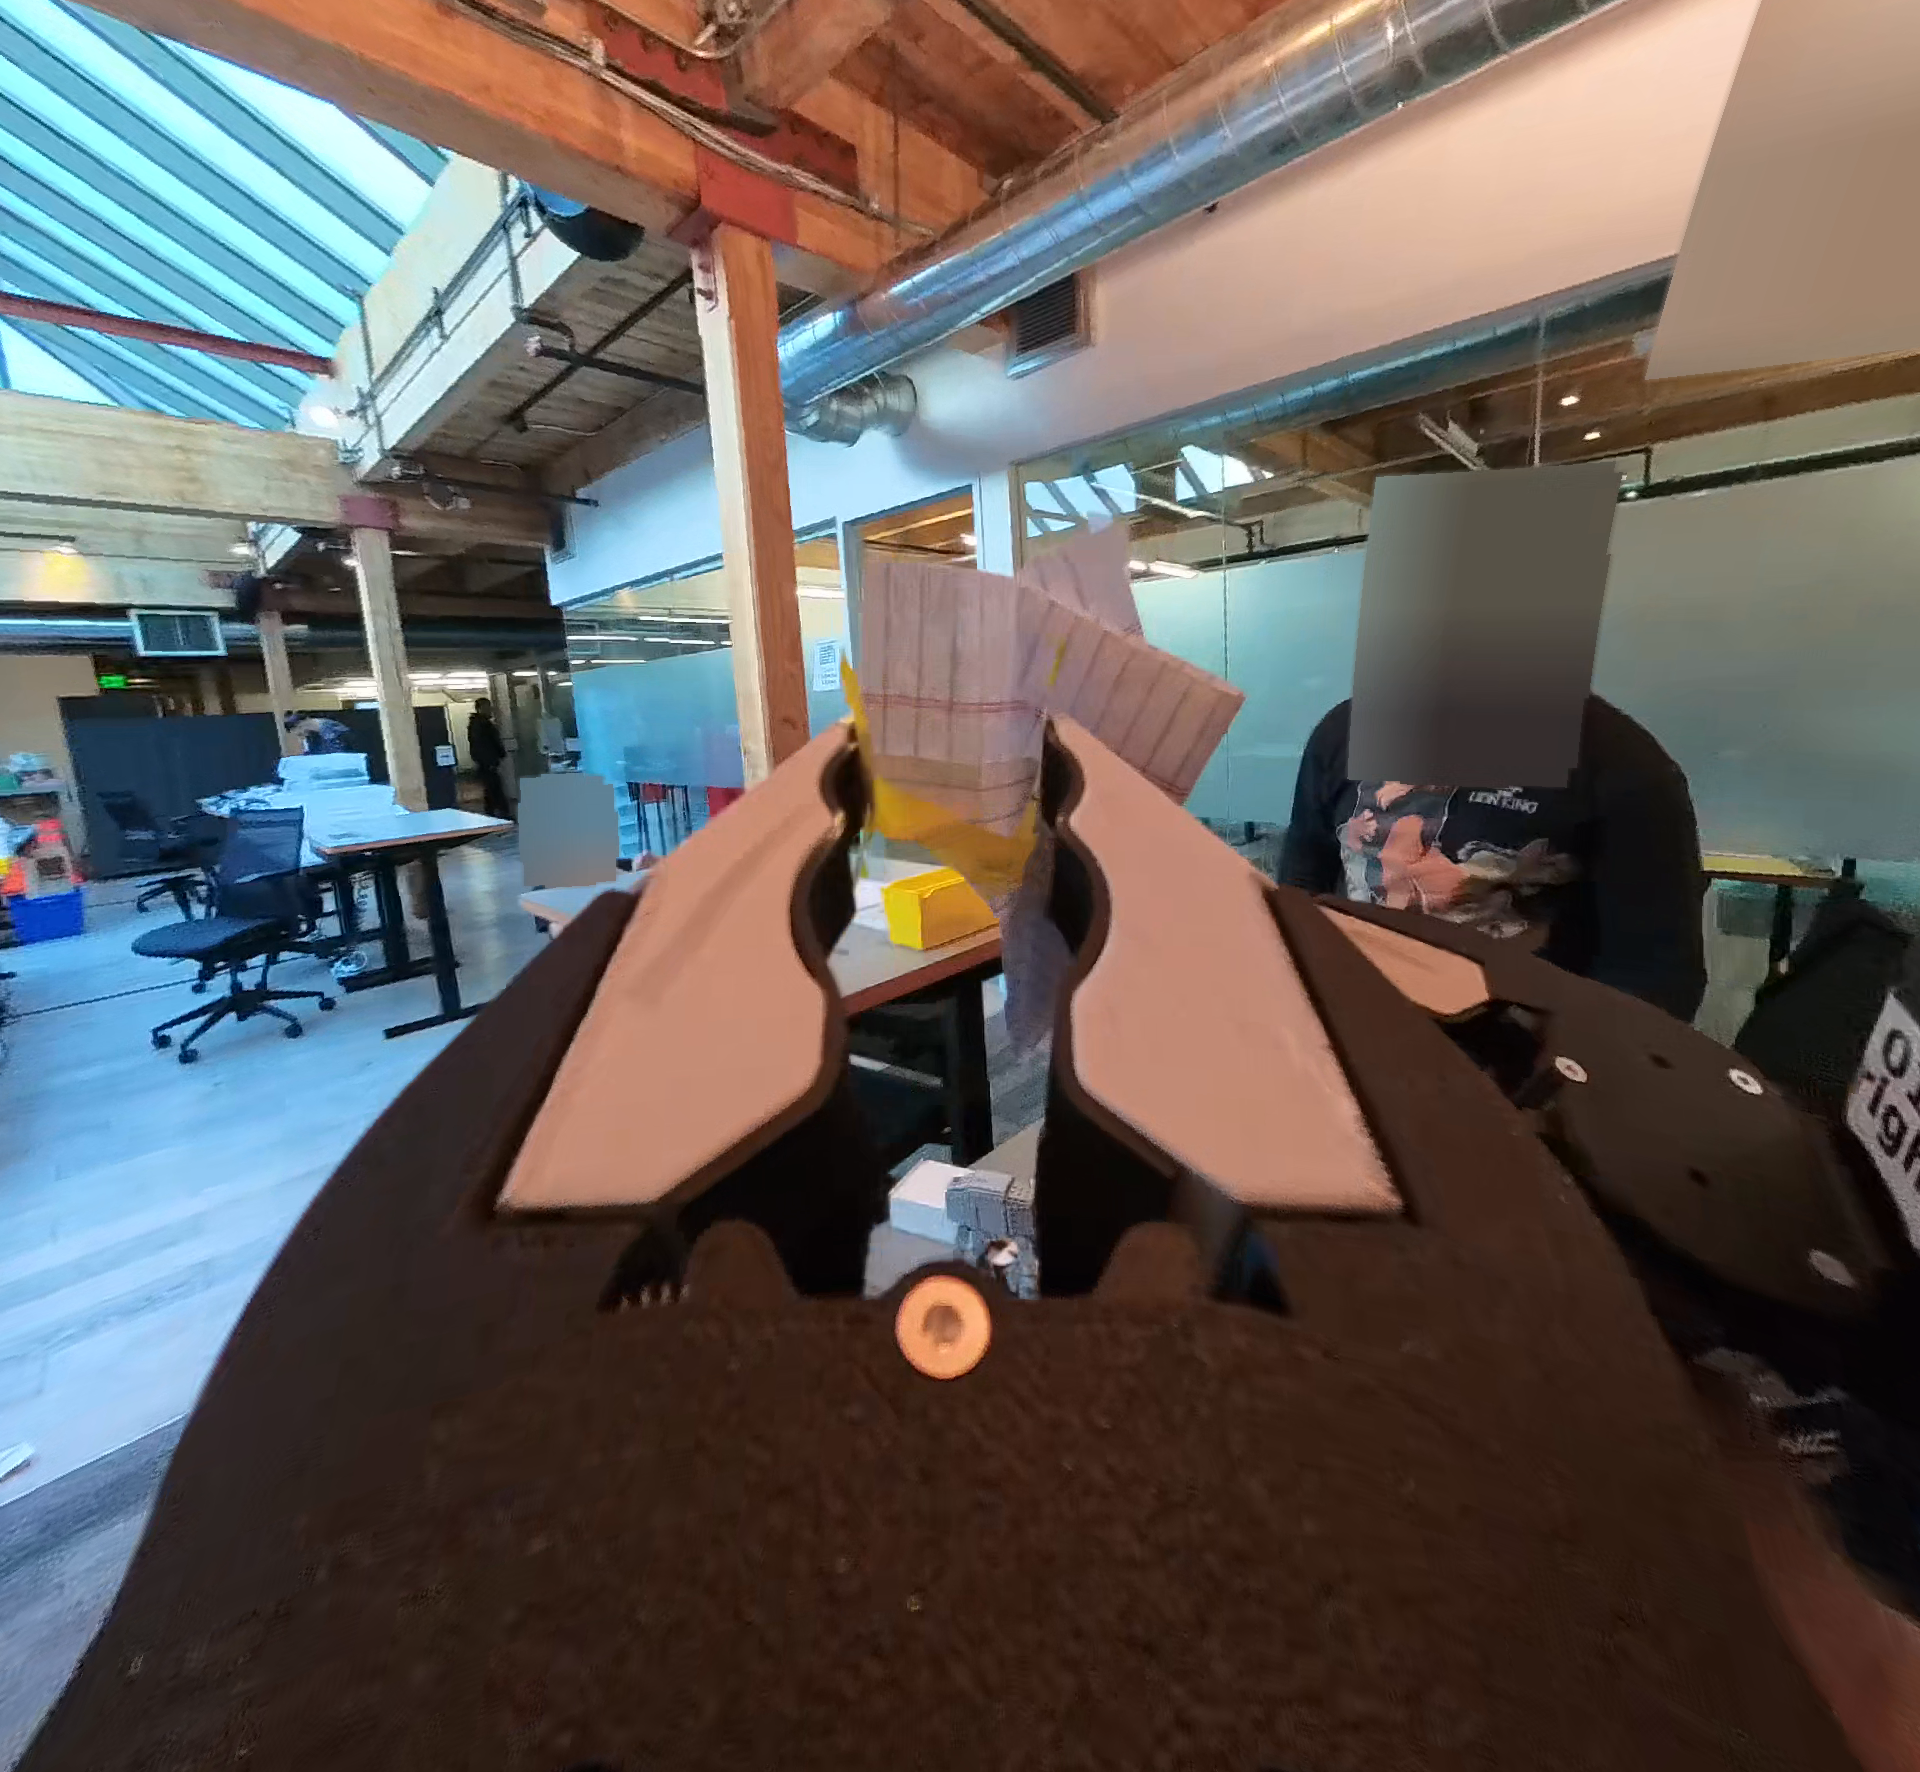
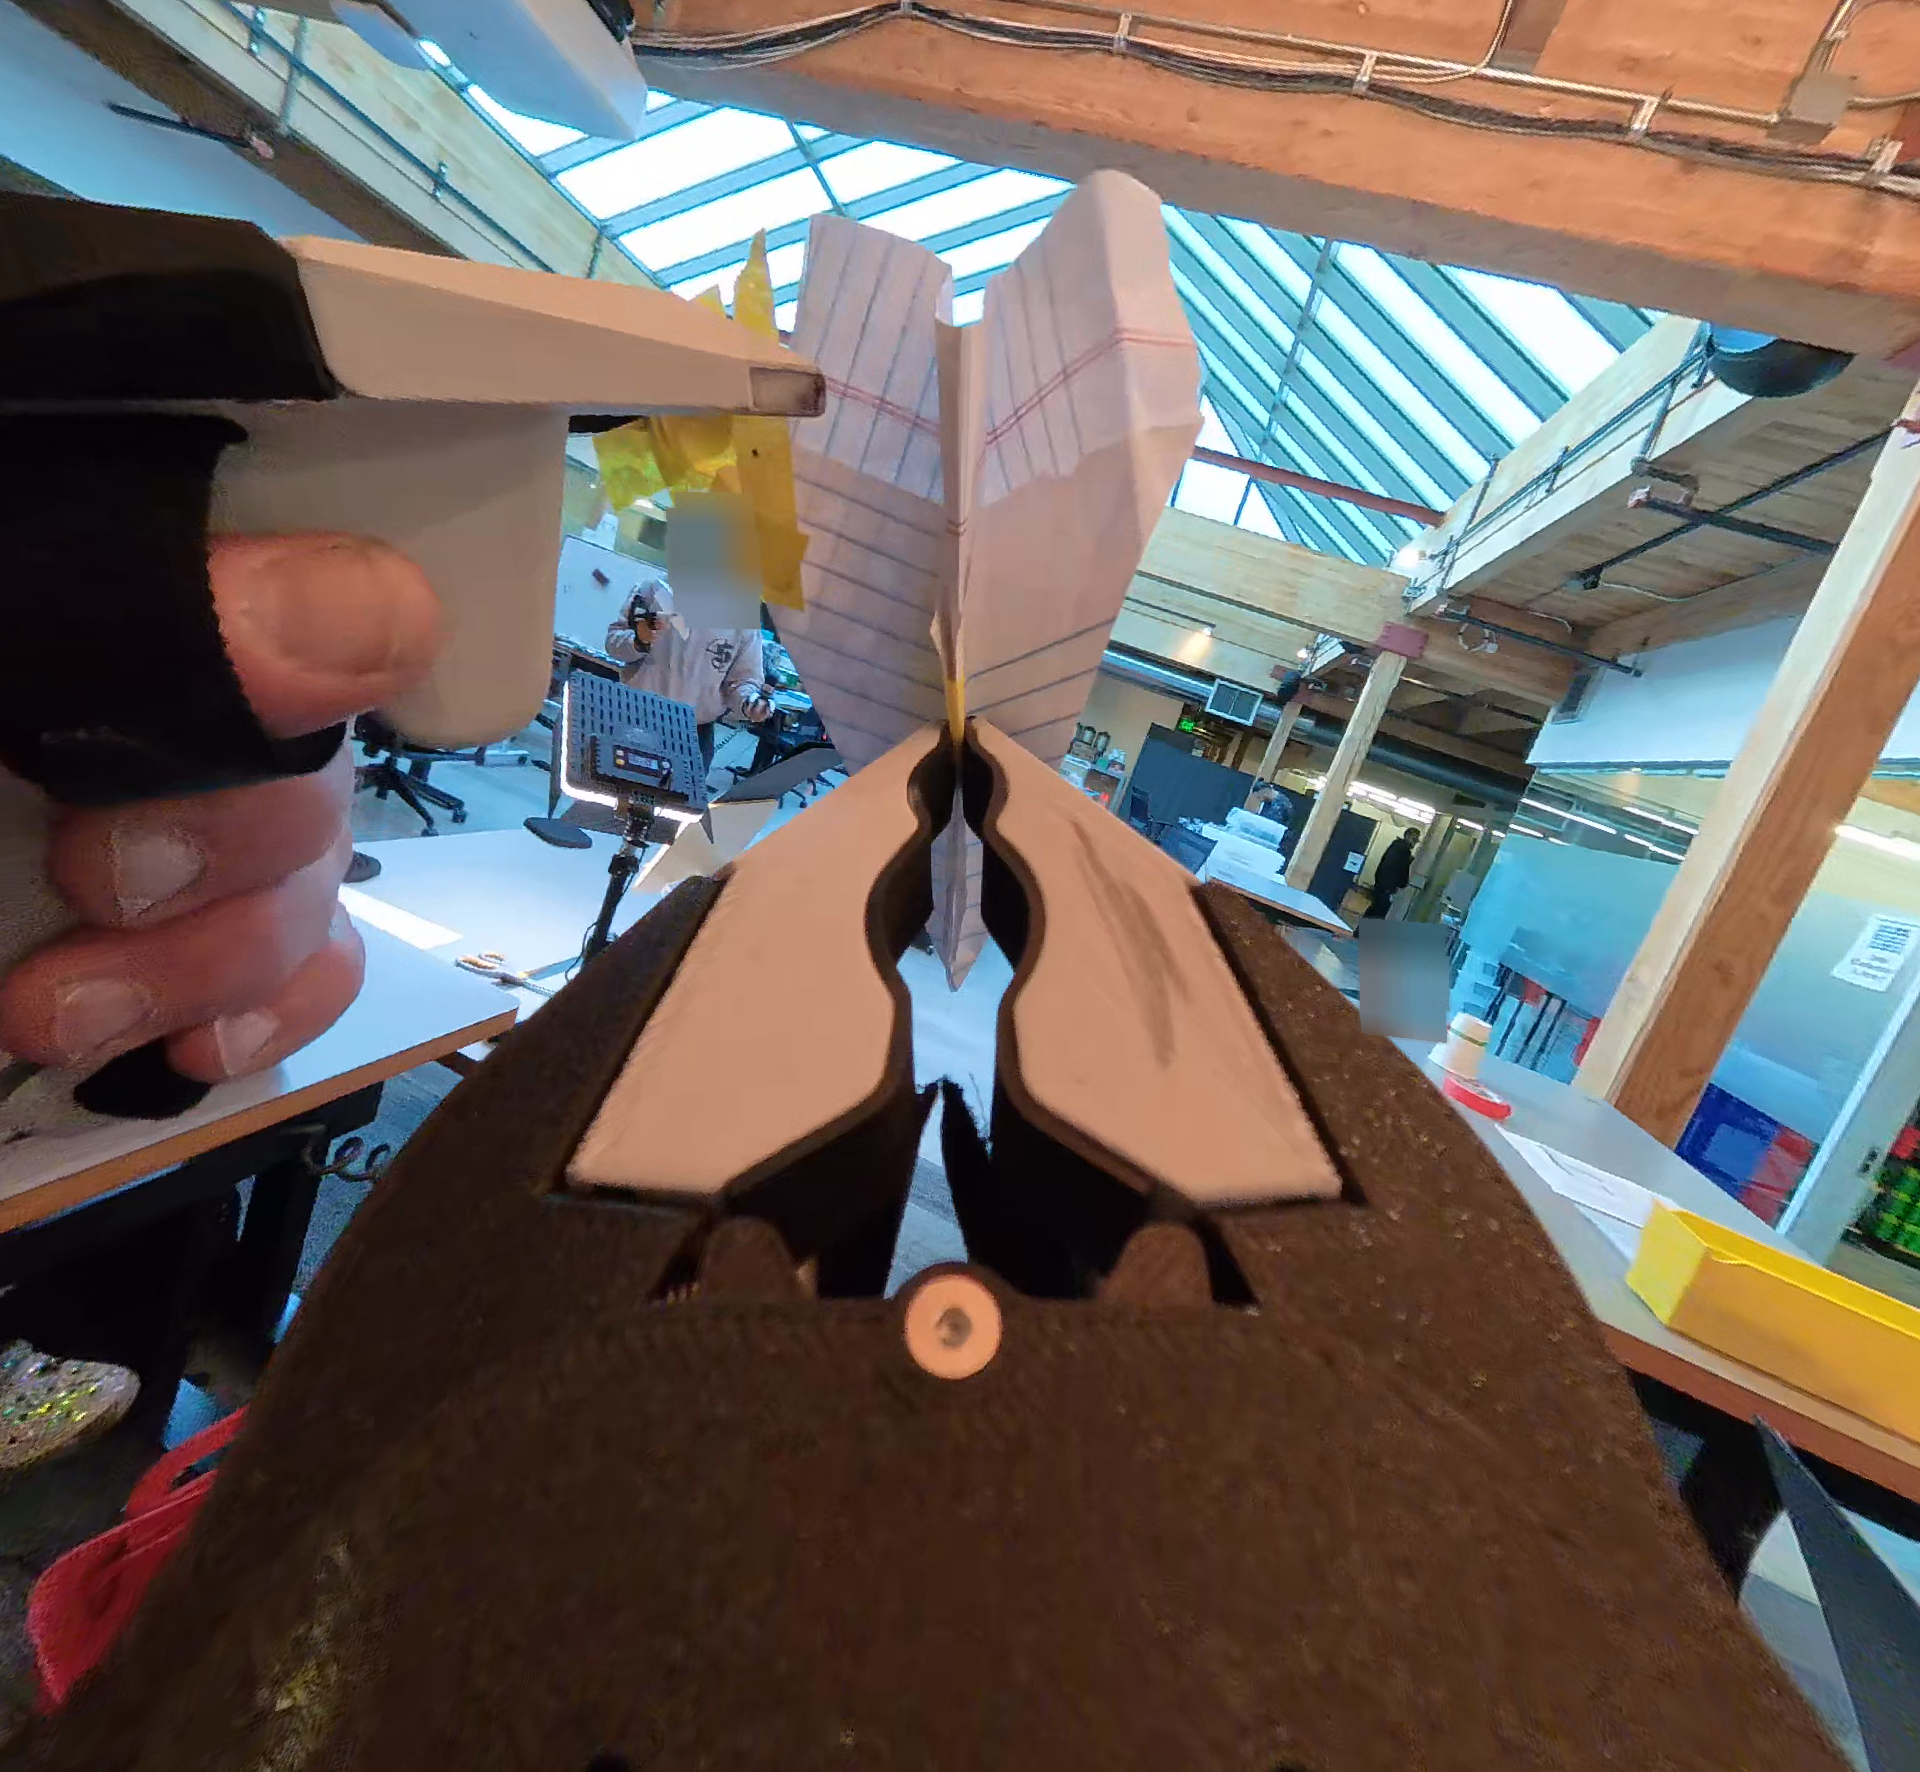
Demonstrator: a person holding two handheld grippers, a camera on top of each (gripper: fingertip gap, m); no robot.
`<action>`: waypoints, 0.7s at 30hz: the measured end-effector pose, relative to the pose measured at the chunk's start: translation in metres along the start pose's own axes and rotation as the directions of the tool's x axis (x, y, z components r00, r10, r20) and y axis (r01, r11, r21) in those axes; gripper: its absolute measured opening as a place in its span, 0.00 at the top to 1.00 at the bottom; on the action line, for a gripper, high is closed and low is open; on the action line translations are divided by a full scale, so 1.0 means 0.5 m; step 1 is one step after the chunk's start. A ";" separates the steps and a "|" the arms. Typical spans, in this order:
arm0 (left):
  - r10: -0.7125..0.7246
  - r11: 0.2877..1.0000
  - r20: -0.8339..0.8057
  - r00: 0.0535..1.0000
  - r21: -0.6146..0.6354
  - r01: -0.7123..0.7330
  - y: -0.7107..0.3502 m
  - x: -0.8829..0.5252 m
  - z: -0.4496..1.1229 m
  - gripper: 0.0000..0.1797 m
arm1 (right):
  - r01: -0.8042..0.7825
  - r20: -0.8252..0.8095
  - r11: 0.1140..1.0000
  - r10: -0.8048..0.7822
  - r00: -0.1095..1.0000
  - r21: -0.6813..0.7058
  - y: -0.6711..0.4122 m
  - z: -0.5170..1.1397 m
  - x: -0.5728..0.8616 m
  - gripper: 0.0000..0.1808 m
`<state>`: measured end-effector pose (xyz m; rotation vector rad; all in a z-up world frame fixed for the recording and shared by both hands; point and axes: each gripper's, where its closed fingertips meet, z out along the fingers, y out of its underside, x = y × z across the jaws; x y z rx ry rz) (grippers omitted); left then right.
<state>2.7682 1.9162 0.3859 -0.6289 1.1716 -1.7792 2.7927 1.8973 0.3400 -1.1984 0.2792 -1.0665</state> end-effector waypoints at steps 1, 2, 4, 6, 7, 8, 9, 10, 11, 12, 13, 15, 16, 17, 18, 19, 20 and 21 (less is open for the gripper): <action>0.000 1.000 -0.014 1.000 -0.012 0.000 0.008 0.000 0.010 0.83 | 0.004 0.002 1.000 -0.004 1.000 0.003 0.006 0.004 0.005 1.00; -0.009 0.999 -0.031 0.999 -0.036 0.008 0.019 0.001 0.020 0.84 | 0.010 0.004 1.000 -0.010 1.000 0.004 0.013 0.009 0.011 1.00; -0.007 0.999 -0.026 1.000 -0.040 0.005 0.025 -0.005 0.033 0.86 | 0.013 0.007 1.000 -0.013 1.000 0.006 0.022 0.017 0.017 1.00; 0.007 0.998 -0.035 0.999 -0.058 -0.009 0.034 -0.008 0.047 0.91 | 0.007 0.013 1.000 -0.007 1.000 0.017 0.027 0.025 0.025 1.00; 0.005 0.998 -0.036 0.999 -0.059 -0.007 0.035 -0.010 0.053 0.93 | 0.005 0.016 1.000 -0.006 1.000 0.018 0.028 0.030 0.029 1.00; -0.003 0.999 -0.057 0.998 -0.052 0.000 0.034 -0.007 0.057 0.95 | 0.007 0.021 1.000 -0.008 1.000 0.020 0.031 0.033 0.030 1.00; -0.009 0.998 -0.071 0.997 -0.060 0.005 0.037 -0.004 0.061 0.96 | 0.009 0.024 1.000 -0.009 1.000 0.023 0.033 0.036 0.031 1.00; -0.014 0.998 -0.079 0.997 -0.062 0.009 0.039 -0.003 0.064 0.98 | 0.003 0.027 1.000 -0.004 1.000 0.025 0.035 0.038 0.033 1.00; -0.018 0.998 -0.081 0.997 -0.053 0.013 0.036 -0.001 0.067 1.00 | -0.002 0.032 1.000 0.001 0.999 0.028 0.036 0.041 0.035 1.00; -0.018 0.999 -0.084 0.996 -0.050 0.014 0.036 -0.001 0.070 1.00 | -0.001 0.032 0.999 0.000 0.999 0.032 0.036 0.042 0.037 1.00; -0.016 0.998 -0.094 0.995 -0.054 0.011 0.039 0.002 0.074 1.00 | -0.003 0.033 1.000 0.002 0.999 0.031 0.038 0.043 0.040 1.00; -0.027 0.999 -0.102 0.994 -0.045 0.023 0.039 0.003 0.080 1.00 | -0.029 0.043 0.999 0.027 0.999 0.037 0.042 0.043 0.043 1.00; -0.036 0.999 -0.111 0.993 -0.042 0.031 0.040 0.005 0.084 1.00 | -0.037 0.045 0.999 0.036 0.998 0.037 0.044 0.042 0.045 1.00; -0.035 0.998 -0.123 0.992 -0.047 0.030 0.044 0.007 0.085 1.00 | -0.041 0.045 0.999 0.039 0.998 0.035 0.044 0.042 0.047 1.00; -0.036 0.999 -0.114 0.993 -0.038 0.032 0.043 0.003 0.085 1.00 | -0.053 0.051 0.998 0.051 0.997 0.038 0.044 0.041 0.049 1.00; -0.043 0.999 -0.102 0.994 -0.016 0.041 0.036 -0.001 0.083 0.97 | -0.065 0.058 0.997 0.062 0.996 0.050 0.042 0.040 0.050 1.00; -0.048 0.999 -0.110 0.993 -0.010 0.047 0.032 -0.001 0.081 0.94 | -0.065 0.059 0.997 0.062 0.996 0.050 0.042 0.040 0.052 1.00; -0.053 0.998 -0.110 0.992 -0.020 0.052 0.032 -0.004 0.082 0.92 | -0.056 0.061 0.997 0.054 0.997 0.046 0.044 0.040 0.054 1.00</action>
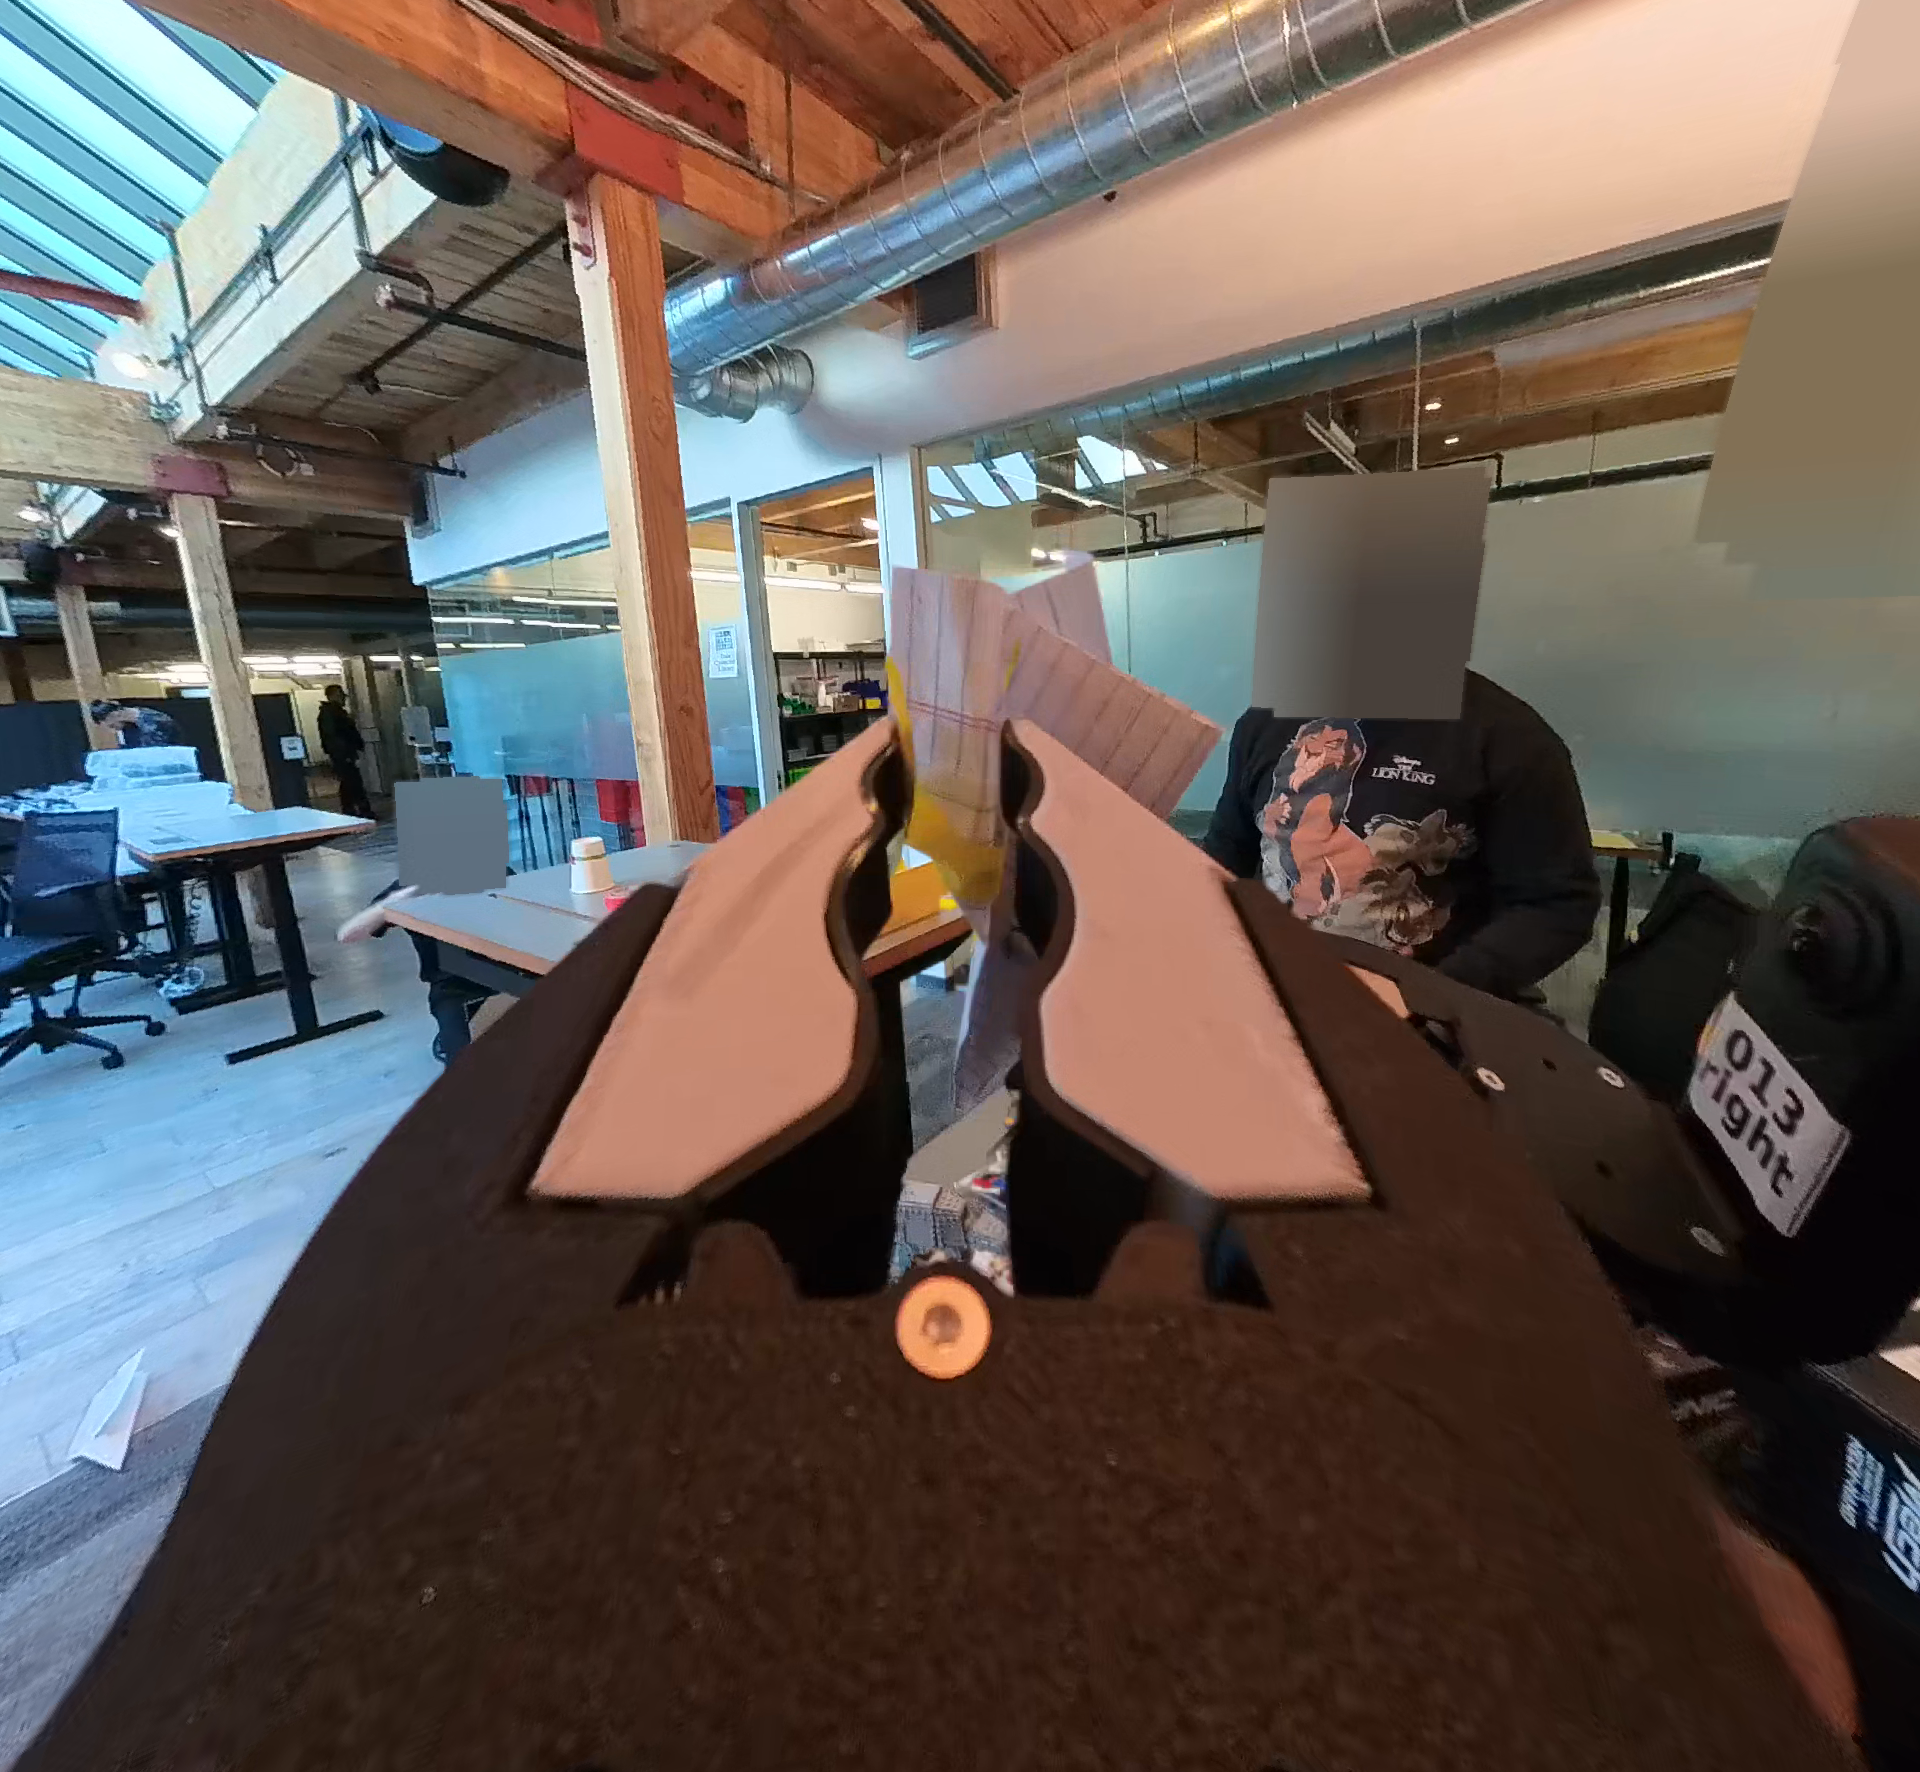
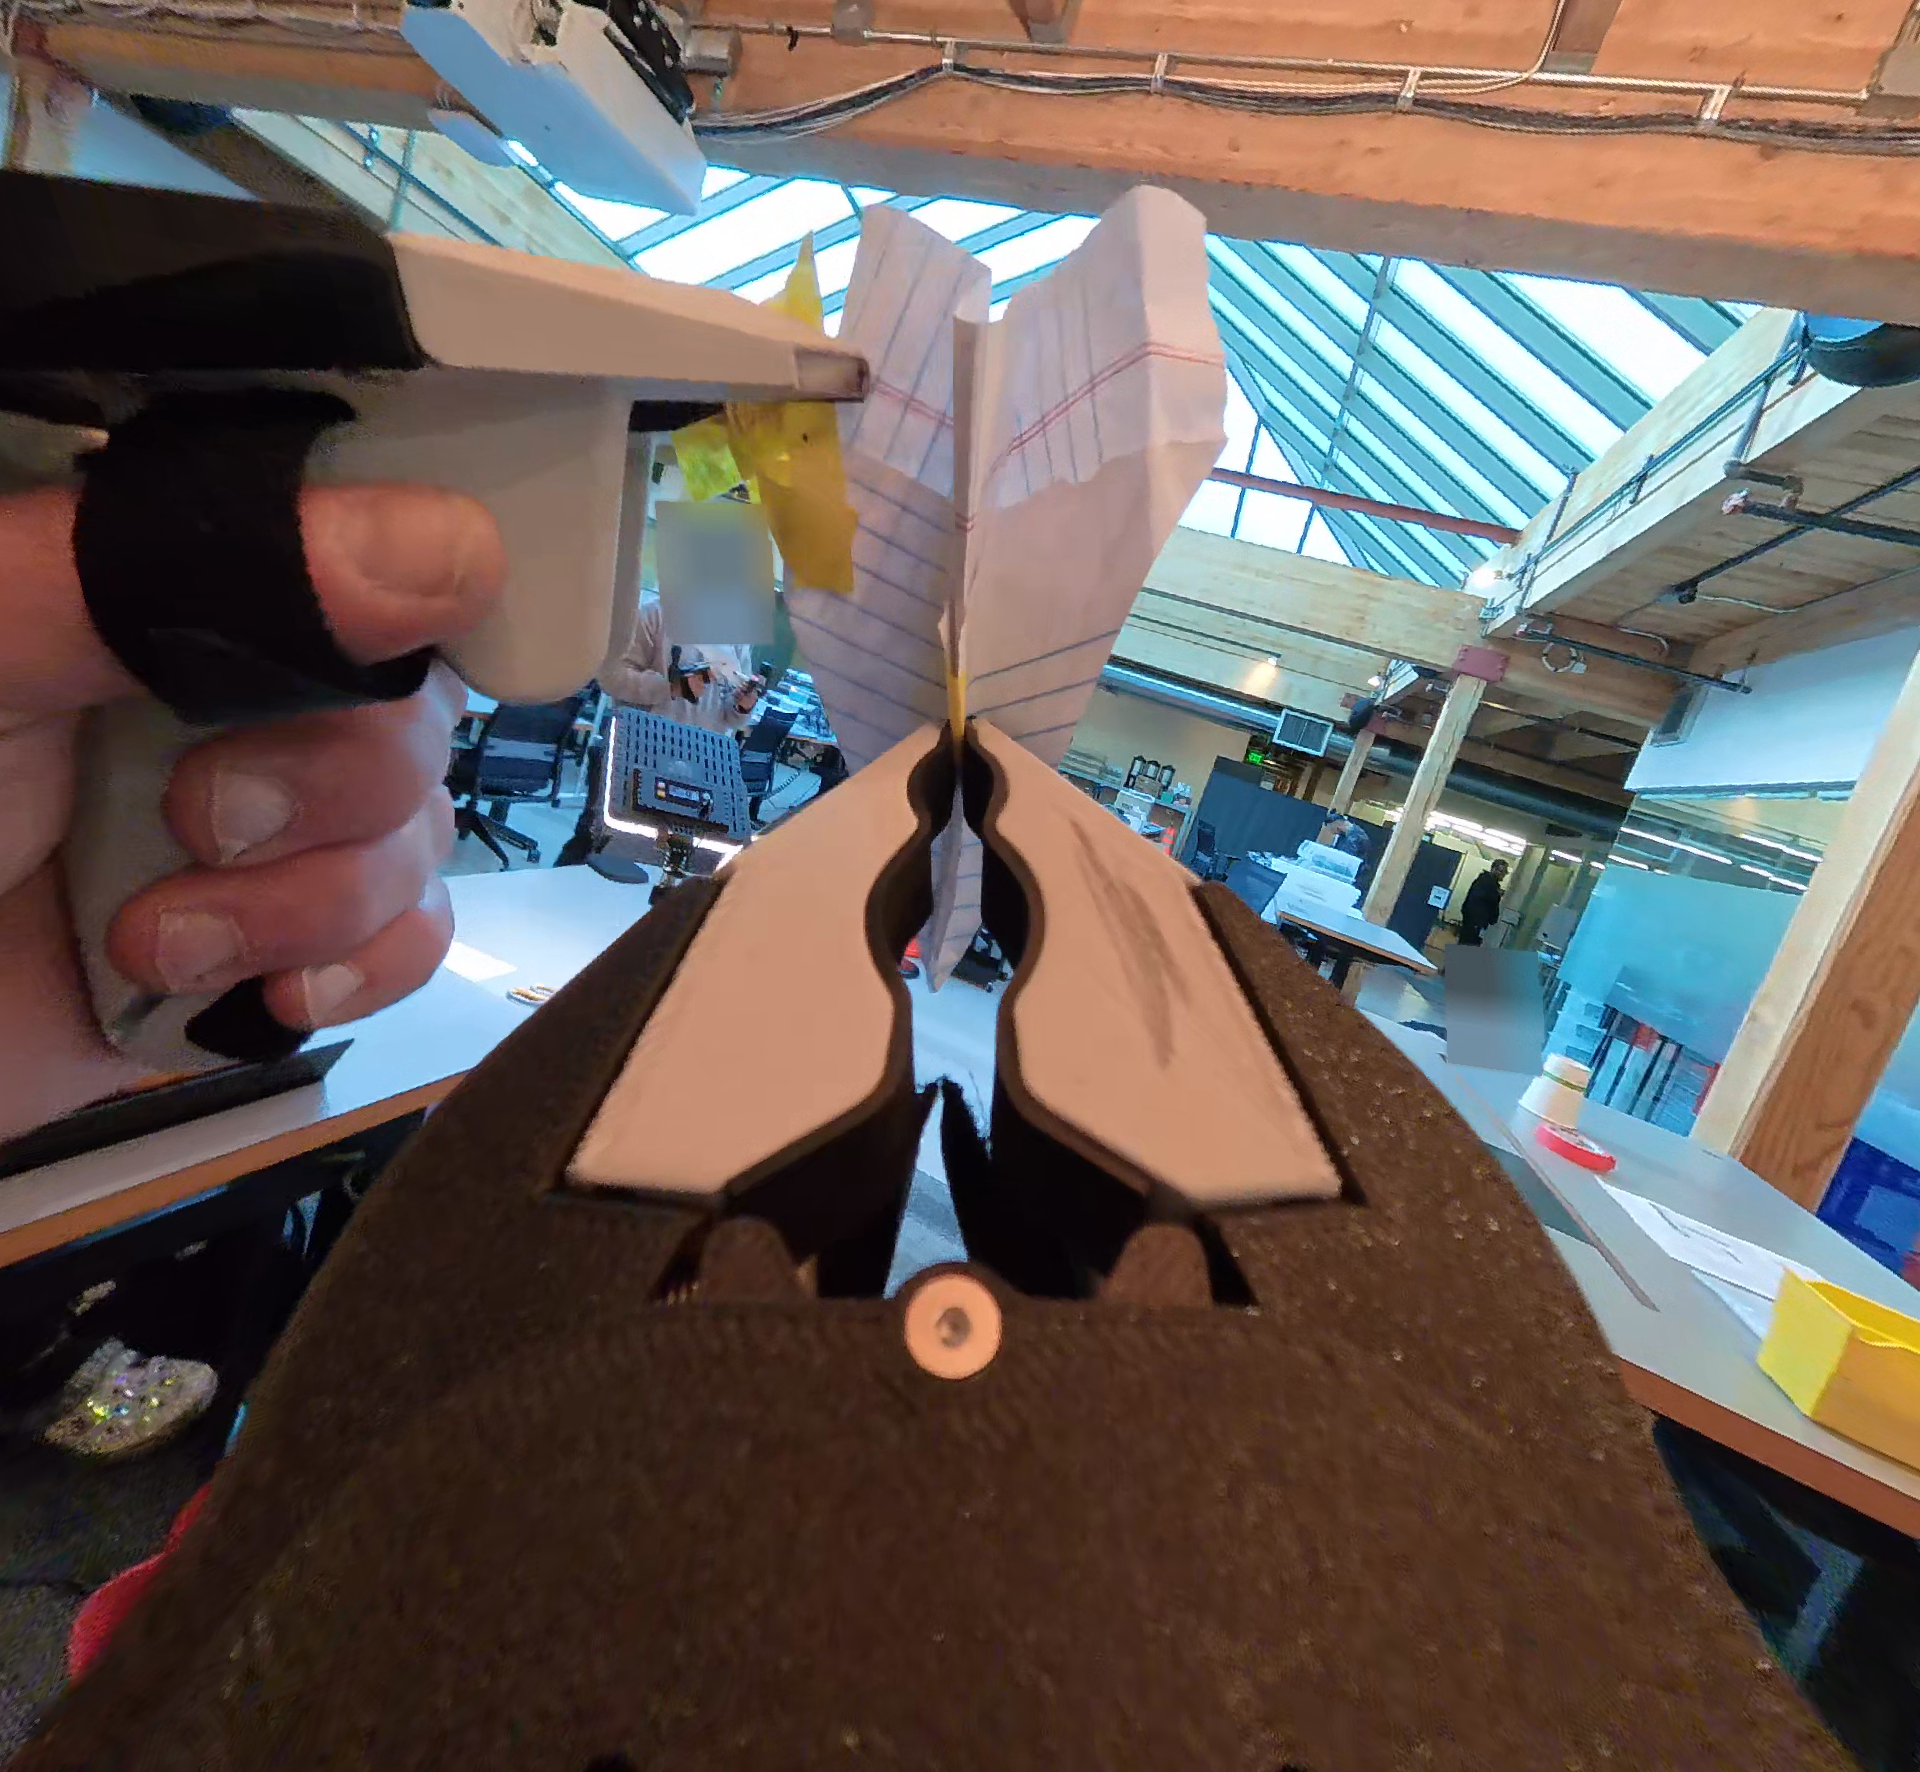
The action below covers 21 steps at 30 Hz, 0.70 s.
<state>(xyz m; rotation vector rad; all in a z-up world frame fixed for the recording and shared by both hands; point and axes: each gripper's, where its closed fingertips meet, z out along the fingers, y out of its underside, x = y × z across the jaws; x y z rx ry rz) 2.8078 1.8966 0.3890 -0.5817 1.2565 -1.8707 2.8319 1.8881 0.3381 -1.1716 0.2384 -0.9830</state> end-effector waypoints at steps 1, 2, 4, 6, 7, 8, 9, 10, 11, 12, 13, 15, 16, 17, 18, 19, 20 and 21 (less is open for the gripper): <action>-0.009 1.000 -0.008 1.000 -0.003 0.008 -0.001 -0.001 0.002 0.92 | 0.002 0.003 1.000 -0.002 1.000 0.004 0.000 -0.001 0.001 1.00; -0.017 1.000 -0.017 1.000 0.006 0.017 -0.004 -0.003 0.002 0.92 | -0.003 0.009 1.000 0.003 1.000 0.006 0.001 -0.001 0.000 1.00; -0.042 0.999 -0.042 0.998 0.010 0.043 -0.009 0.001 0.007 0.92 | -0.001 0.017 1.000 0.001 1.000 0.010 0.003 -0.003 0.000 1.00; -0.066 0.997 -0.066 0.996 0.028 0.068 -0.018 0.004 0.007 0.93 | -0.008 0.031 1.000 0.007 0.999 0.016 0.002 -0.002 -0.002 1.00; -0.083 0.996 -0.087 0.993 0.024 0.085 -0.017 0.007 0.006 0.93 | -0.006 0.039 1.000 0.005 0.999 0.019 0.002 -0.002 -0.004 1.00; -0.097 0.995 -0.106 0.990 0.016 0.099 -0.015 0.006 0.014 0.96 | -0.005 0.043 1.000 0.004 0.999 0.022 0.002 -0.002 -0.003 1.00; -0.098 0.995 -0.115 0.989 0.019 0.100 -0.015 0.006 0.014 0.99 | -0.006 0.046 1.000 0.005 0.999 0.022 0.003 -0.002 -0.003 1.00; -0.089 0.996 -0.112 0.990 0.015 0.091 -0.013 0.004 0.016 1.00 | -0.011 0.047 1.000 0.010 0.999 0.022 0.004 -0.001 -0.002 1.00; -0.079 0.997 -0.117 0.990 0.009 0.080 -0.011 0.005 0.017 1.00 | -0.015 0.047 1.000 0.014 0.999 0.021 0.006 0.000 0.000 1.00; -0.071 0.997 -0.125 0.990 0.009 0.073 -0.011 0.007 0.018 1.00 | -0.014 0.046 1.000 0.013 0.999 0.021 0.007 0.000 0.001 1.00; -0.062 0.998 -0.119 0.991 0.010 0.063 -0.011 0.006 0.021 1.00 | -0.016 0.047 1.000 0.014 0.999 0.023 0.008 0.001 0.002 1.00; -0.036 0.999 -0.124 0.992 0.001 0.036 -0.007 0.008 0.026 1.00 | -0.018 0.048 1.000 0.017 0.999 0.020 0.011 0.005 0.003 1.00; -0.019 1.000 -0.102 0.995 0.009 0.020 -0.009 0.003 0.028 1.00 | -0.016 0.050 1.000 0.015 0.999 0.020 0.014 0.009 0.003 1.00; -0.005 1.000 -0.097 0.995 0.008 0.006 -0.007 0.000 0.029 1.00 | -0.023 0.052 0.999 0.021 0.998 0.023 0.015 0.012 0.003 1.00; -0.004 1.000 -0.115 0.993 0.002 0.005 -0.002 -0.001 0.031 1.00 | -0.029 0.054 0.999 0.028 0.998 0.019 0.018 0.016 0.003 1.00; -0.014 1.000 -0.115 0.993 0.002 0.014 0.000 -0.008 0.033 1.00 | -0.036 0.056 0.999 0.035 0.998 0.014 0.022 0.022 0.003 1.00; -0.019 1.000 -0.115 0.993 0.014 0.020 0.000 -0.017 0.031 1.00 | -0.050 0.057 0.999 0.049 0.997 0.015 0.026 0.028 0.005 1.00; -0.010 1.000 -0.113 0.994 0.009 0.011 0.005 -0.026 0.032 1.00 | -0.064 0.052 0.998 0.064 0.997 0.010 0.030 0.034 0.007 1.00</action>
